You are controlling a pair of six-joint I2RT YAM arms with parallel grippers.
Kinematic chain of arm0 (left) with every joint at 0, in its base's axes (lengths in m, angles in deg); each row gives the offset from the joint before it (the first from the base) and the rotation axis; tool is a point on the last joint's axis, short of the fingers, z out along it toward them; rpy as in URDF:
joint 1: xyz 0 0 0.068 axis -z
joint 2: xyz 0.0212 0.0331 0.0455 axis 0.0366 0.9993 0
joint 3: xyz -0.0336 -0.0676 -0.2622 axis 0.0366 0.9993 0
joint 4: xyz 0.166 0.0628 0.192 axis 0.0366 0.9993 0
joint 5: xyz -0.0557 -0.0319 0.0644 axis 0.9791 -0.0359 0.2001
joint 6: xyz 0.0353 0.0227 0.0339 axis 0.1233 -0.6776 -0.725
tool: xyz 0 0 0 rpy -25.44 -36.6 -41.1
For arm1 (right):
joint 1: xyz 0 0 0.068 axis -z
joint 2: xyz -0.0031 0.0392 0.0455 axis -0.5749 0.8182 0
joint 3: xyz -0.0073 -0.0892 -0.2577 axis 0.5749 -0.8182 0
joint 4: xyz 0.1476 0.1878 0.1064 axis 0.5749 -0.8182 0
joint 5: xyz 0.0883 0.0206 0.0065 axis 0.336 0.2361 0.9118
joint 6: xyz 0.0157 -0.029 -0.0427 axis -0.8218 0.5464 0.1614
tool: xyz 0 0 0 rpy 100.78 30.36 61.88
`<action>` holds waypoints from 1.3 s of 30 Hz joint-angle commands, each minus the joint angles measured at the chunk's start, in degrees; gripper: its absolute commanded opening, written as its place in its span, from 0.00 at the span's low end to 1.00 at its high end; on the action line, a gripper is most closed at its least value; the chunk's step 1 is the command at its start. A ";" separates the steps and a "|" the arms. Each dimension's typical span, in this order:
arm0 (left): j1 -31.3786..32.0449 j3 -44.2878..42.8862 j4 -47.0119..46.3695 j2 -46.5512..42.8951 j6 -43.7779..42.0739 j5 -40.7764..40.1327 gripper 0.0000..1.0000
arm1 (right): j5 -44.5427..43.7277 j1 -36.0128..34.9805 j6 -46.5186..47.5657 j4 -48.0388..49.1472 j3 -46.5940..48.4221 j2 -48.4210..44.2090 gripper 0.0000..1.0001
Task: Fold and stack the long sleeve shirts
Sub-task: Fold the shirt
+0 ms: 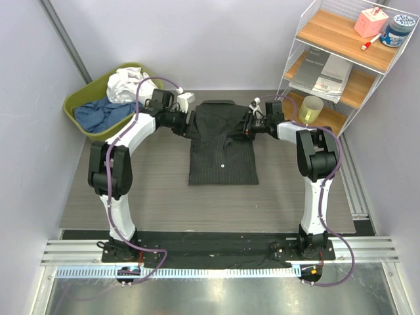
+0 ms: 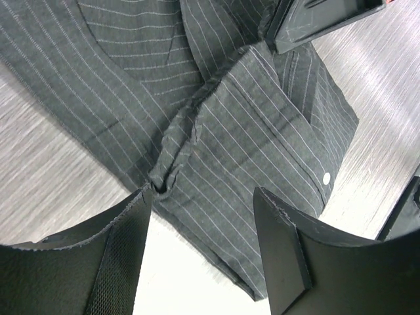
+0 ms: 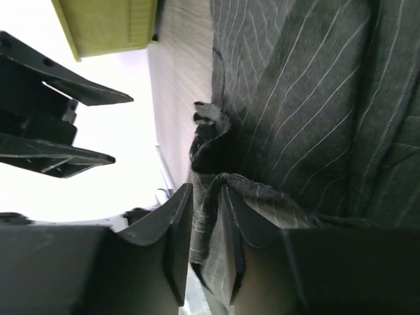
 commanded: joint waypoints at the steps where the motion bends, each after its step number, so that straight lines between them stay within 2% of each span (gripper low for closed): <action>1: 0.71 -4.53 0.55 5.67 -1.25 1.86 0.63 | -3.02 0.31 16.74 -13.35 5.48 -5.32 0.28; 6: 2.46 -12.87 6.97 12.54 -9.41 -0.94 0.63 | -4.61 0.31 20.83 -17.95 6.63 -5.07 0.15; 10: 2.64 -13.86 8.46 14.13 -11.96 -1.74 0.64 | -3.56 0.66 21.79 -19.89 6.11 -6.91 0.37; 12: 2.90 -13.77 9.86 14.48 -14.07 -1.13 0.64 | -2.41 1.10 22.58 -20.41 4.26 -9.54 0.37; 17: 4.40 -13.68 12.33 15.62 -17.86 -0.59 0.63 | -2.32 1.19 26.10 -24.37 -0.13 -13.24 0.23; 19: 4.49 -13.33 12.51 16.15 -18.04 -1.56 0.57 | -3.20 0.14 27.42 -24.72 -0.49 -12.37 0.18; 20: 4.40 -13.42 12.51 16.24 -17.87 -2.00 0.46 | -3.46 -1.08 27.85 -24.72 0.03 -11.84 0.17; 22: 4.49 -13.94 12.86 15.72 -18.13 -2.61 0.35 | -4.78 -2.58 28.38 -24.55 1.52 -10.08 0.15; 23: 4.49 -14.56 13.29 15.36 -18.30 -2.97 0.22 | -5.39 -3.55 28.39 -24.37 2.05 -9.56 0.15; 25: 4.49 -16.22 15.92 14.31 -19.26 -3.32 0.06 | -6.80 -4.08 28.47 -23.67 3.45 -7.89 0.14; 29: 4.31 -16.41 17.16 11.94 -20.06 -3.06 0.00 | -8.21 -4.52 27.86 -22.62 5.83 -5.07 0.12; 36: 4.49 -17.02 17.87 12.64 -20.68 -5.07 0.00 | -8.74 -5.58 21.62 -14.19 7.33 -3.31 0.23; 39: 4.49 -17.20 16.73 12.81 -20.41 -7.35 0.00 | -14.26 -5.58 23.81 -17.84 7.33 -1.65 0.24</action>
